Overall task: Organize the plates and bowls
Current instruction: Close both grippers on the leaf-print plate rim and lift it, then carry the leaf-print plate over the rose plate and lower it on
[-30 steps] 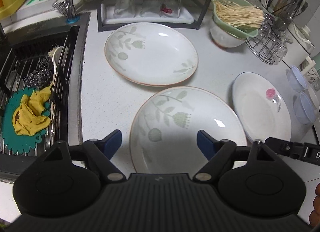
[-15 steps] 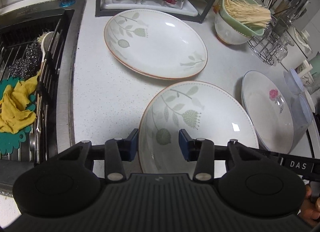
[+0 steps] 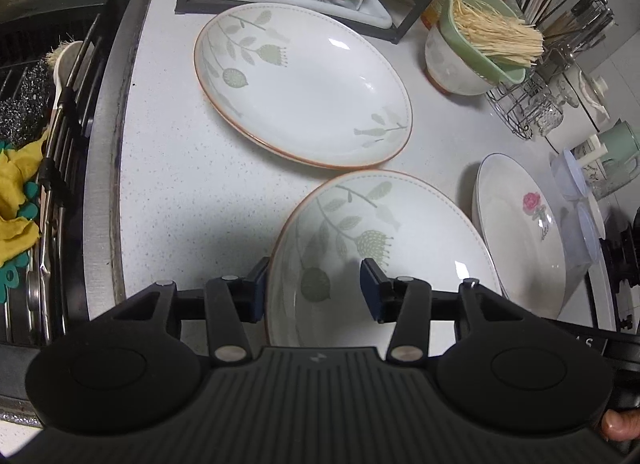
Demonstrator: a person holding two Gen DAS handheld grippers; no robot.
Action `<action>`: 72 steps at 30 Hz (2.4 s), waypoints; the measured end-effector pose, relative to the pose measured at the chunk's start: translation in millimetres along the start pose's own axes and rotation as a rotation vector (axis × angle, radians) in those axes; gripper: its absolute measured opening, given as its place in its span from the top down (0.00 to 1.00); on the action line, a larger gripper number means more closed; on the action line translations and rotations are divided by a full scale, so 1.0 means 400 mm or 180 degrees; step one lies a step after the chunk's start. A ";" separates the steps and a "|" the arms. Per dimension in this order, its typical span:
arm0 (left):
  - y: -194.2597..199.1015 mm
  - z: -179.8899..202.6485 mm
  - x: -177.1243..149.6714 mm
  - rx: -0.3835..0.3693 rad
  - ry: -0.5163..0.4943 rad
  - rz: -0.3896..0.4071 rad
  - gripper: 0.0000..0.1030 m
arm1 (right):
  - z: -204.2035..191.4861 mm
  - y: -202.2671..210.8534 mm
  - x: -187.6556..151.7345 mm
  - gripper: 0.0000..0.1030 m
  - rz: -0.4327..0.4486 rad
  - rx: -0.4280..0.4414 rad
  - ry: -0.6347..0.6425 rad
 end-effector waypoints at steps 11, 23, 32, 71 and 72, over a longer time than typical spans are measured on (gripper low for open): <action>0.081 -0.001 0.020 -0.0251 0.0218 -0.0083 0.50 | -0.062 0.070 0.016 0.86 -0.0062 -0.0068 0.0038; 0.136 0.070 0.022 -0.0404 0.0143 -0.0161 0.50 | -0.062 0.159 0.030 0.86 0.0001 -0.0170 -0.0070; 0.099 0.164 0.070 -0.0453 -0.0063 -0.0261 0.50 | 0.020 0.203 0.044 0.86 0.0100 -0.0072 -0.0353; -0.132 0.435 0.119 0.0107 0.0654 -0.0054 0.50 | 0.285 0.149 0.359 0.83 -0.0712 -0.0118 0.0745; -0.136 0.437 0.114 0.0121 0.0662 -0.0055 0.50 | 0.289 0.146 0.361 0.83 -0.0725 -0.0121 0.0754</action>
Point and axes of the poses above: each gripper's, at about its wrist camera, not at the fingertips, and y roughly against the way its jaws point, z to its right, x to its top, the point moved 3 cm from there along -y, roughly the way its jaws point, and after that the axes turned 12 degrees about -z, right-handed, at the moved point
